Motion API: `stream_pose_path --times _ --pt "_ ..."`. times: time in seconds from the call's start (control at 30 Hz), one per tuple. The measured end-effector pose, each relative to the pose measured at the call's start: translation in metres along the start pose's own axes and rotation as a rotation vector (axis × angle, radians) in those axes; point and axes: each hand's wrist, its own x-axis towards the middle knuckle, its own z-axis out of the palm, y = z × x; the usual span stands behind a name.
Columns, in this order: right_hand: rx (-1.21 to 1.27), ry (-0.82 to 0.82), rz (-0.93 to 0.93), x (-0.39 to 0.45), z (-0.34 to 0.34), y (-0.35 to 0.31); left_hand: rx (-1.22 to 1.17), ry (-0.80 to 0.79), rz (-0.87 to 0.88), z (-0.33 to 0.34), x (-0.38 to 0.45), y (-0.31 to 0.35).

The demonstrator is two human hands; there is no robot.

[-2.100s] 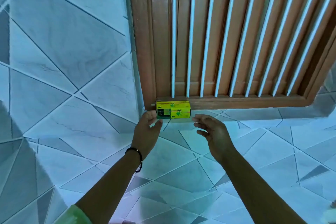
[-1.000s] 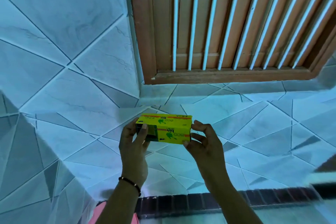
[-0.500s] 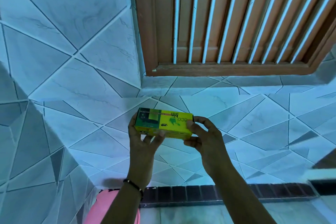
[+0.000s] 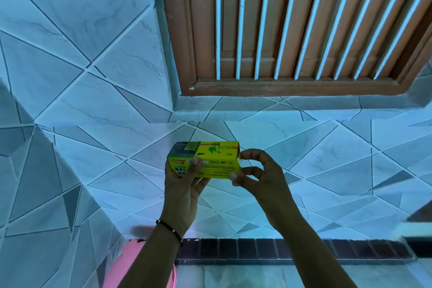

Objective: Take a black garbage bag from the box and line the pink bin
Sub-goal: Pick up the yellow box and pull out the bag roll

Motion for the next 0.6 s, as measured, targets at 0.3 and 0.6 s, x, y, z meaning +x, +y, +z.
stream_pose_path --times 0.3,0.6 --pt "-0.223 -0.07 -0.102 0.004 -0.005 0.0 -0.086 0.064 -0.021 0.009 0.004 -0.006" --pt "-0.662 -0.1 -0.399 0.001 0.001 0.007 -0.12 0.101 -0.165 0.007 0.008 -0.018"
